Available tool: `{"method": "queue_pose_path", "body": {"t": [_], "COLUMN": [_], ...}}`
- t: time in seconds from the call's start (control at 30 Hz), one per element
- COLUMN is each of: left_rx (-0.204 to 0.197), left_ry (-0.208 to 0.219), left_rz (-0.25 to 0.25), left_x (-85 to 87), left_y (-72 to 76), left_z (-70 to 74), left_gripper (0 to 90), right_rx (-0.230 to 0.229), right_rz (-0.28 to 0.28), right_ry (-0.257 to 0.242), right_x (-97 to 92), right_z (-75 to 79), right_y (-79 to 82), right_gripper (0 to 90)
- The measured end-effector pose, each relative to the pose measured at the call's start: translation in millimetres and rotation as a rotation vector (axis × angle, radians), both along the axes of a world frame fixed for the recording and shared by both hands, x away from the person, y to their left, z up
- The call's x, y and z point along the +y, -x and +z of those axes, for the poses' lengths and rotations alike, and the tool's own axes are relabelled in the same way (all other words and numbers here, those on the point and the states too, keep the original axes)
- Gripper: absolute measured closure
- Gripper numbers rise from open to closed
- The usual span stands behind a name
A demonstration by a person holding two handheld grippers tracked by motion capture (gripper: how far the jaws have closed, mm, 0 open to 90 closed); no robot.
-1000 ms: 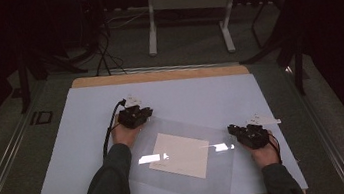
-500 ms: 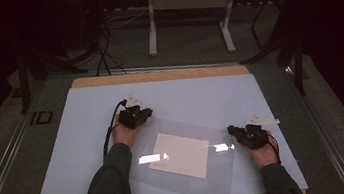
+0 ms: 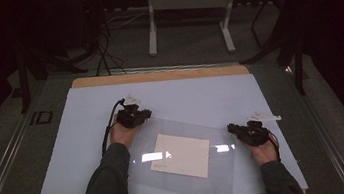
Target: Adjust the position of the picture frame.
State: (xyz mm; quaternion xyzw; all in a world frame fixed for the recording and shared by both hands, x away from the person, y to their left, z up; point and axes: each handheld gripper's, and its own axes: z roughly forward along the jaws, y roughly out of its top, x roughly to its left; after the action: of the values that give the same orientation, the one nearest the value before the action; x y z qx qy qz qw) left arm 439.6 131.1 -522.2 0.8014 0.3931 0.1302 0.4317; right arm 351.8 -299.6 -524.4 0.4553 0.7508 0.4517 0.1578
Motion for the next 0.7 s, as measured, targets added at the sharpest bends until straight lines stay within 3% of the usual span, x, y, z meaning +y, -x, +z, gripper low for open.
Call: {"method": "queue_pose_path", "body": {"t": [0.7], "left_rx": [0.017], "left_ry": [0.021], "left_rz": [0.054], "left_x": [19.9], "left_y": [4.5], "left_z": [10.4], "left_gripper": [83.1], "right_rx": [0.002], "right_rz": [0.013], "right_ry": [-0.002], "right_x": [16.6], "right_z": [17.1], "right_y": [-24.7], "right_gripper": [81.7]}}
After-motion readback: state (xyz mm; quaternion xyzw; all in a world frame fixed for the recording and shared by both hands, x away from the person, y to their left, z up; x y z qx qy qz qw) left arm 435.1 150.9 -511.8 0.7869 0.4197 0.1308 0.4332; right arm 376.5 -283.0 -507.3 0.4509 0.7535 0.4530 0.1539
